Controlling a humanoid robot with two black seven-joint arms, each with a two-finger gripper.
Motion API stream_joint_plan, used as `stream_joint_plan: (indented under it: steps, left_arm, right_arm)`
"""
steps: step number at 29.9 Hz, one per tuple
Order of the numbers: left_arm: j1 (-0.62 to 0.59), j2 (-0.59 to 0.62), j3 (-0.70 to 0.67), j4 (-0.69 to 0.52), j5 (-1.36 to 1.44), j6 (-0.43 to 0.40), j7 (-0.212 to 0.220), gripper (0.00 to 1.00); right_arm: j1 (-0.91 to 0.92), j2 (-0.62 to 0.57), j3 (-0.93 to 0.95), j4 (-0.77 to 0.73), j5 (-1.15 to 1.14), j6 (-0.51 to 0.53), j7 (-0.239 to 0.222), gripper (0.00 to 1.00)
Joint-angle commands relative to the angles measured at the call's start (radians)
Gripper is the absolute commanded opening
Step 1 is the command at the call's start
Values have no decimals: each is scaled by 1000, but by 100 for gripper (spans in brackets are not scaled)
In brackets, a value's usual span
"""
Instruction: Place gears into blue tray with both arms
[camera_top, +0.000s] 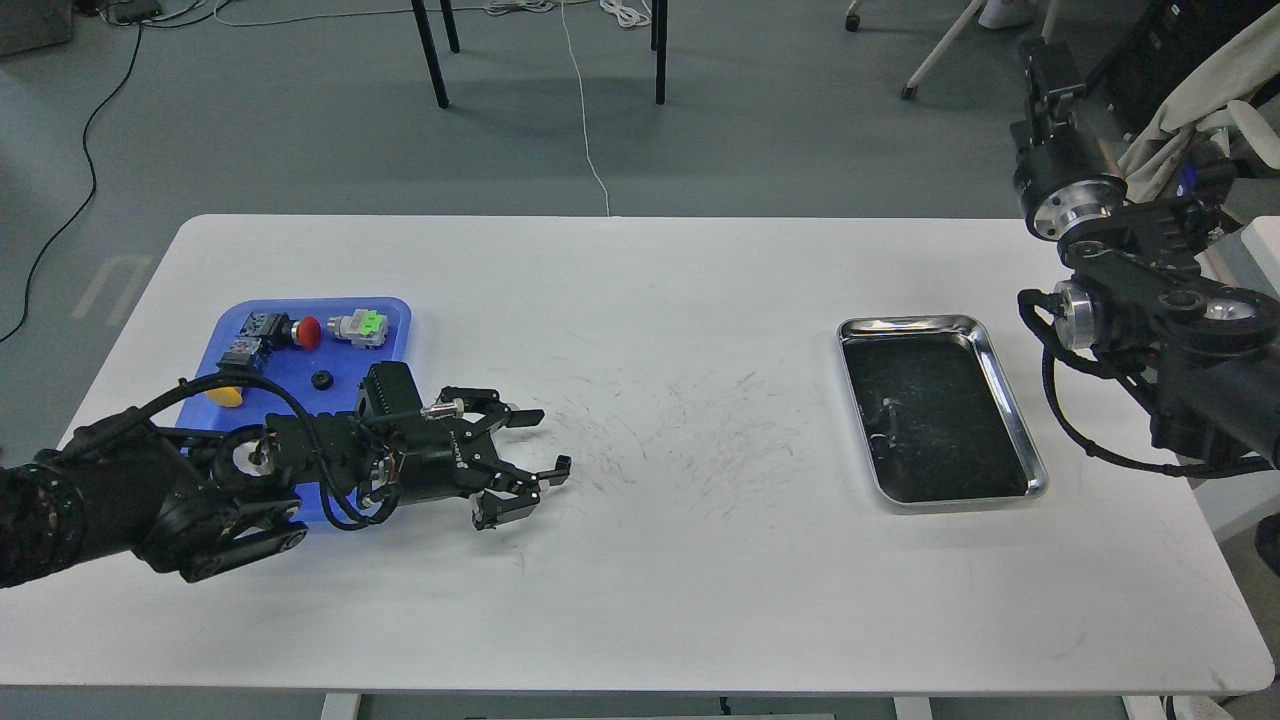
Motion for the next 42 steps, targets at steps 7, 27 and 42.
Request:
stream_joint_plan:
  steps: [7,27,42]
  left_arm:
    - [31,-19,-7,3,-19,0,0,71]
    - [65,-53,-33,23,-101,0,0,58]
    - [91,-59,-36,36,-122,0,0,47]
  right_arm:
    - [-10,0,0,-1,0,-1,0,96]
    - [-13,0,-3,-16,-2,0,0,96]
    - [-17,0,-5,-30,-3,0,0,96]
